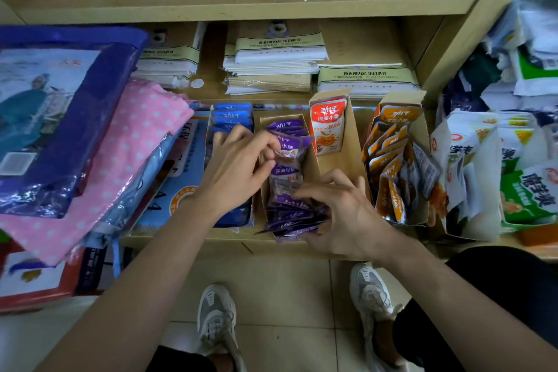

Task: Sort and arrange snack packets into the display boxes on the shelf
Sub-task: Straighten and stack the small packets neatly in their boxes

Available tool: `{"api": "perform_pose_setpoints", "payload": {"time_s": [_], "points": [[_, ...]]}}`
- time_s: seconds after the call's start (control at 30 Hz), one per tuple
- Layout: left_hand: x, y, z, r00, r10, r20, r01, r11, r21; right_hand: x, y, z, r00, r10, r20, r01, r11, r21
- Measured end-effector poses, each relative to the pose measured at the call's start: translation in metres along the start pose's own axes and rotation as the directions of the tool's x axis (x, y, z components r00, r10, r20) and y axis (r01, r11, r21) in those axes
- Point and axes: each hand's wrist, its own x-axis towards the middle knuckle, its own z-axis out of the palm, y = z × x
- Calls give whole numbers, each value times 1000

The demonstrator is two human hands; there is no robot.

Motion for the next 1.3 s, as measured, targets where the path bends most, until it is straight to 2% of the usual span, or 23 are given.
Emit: {"api": "perform_pose_setpoints", "payload": {"time_s": [0.07, 0.13, 0.2, 0.3, 0.4, 0.57, 0.67, 0.9, 1.07, 1.17, 1.23, 1.3], "points": [[5, 1, 0, 996, -30, -88, 26, 998, -50, -1, 0, 2, 1000, 6, -11, -6, 1000, 7], [11, 5, -1, 982, -56, -179, 54, 998, -16, -2, 2, 4, 1000, 8, -7, -8, 1000, 15], [19, 10, -2, 975, -82, -208, 93, 995, 44, -4, 5, 7, 1000, 3, -23, -2, 1000, 26], [25, 11, -3, 991, -5, -131, 28, 985, 170, -8, 7, 11, 998, -10, -68, 12, 1000, 29], [22, 7, -3, 992, 63, -107, -38, 974, 225, -11, 6, 15, 993, -15, -116, 18, 1000, 20], [11, 2, -1, 985, 136, -110, -115, 978, 177, -14, 4, 18, 992, 4, -128, -2, 1000, 19], [7, -2, 0, 992, 88, -88, -76, 989, 123, -16, 4, 18, 991, 9, -131, -6, 1000, 25], [13, 3, 0, 1000, 9, 26, -16, 959, 283, -14, 5, 19, 987, 12, -157, -10, 1000, 18], [16, 3, -2, 979, 21, 201, -77, 958, 275, -14, 4, 20, 988, 24, -150, -20, 999, 24], [18, 10, 0, 973, 3, 232, -73, 952, 297, -14, 1, 20, 987, 39, -158, -33, 999, 44], [22, 12, -4, 974, -9, 226, -50, 966, 253, -14, -2, 20, 982, 60, -177, -51, 997, 56], [25, 10, -15, 963, 14, 268, -59, 985, 161, -14, -4, 21, 973, 147, -179, -120, 981, 153]]}}
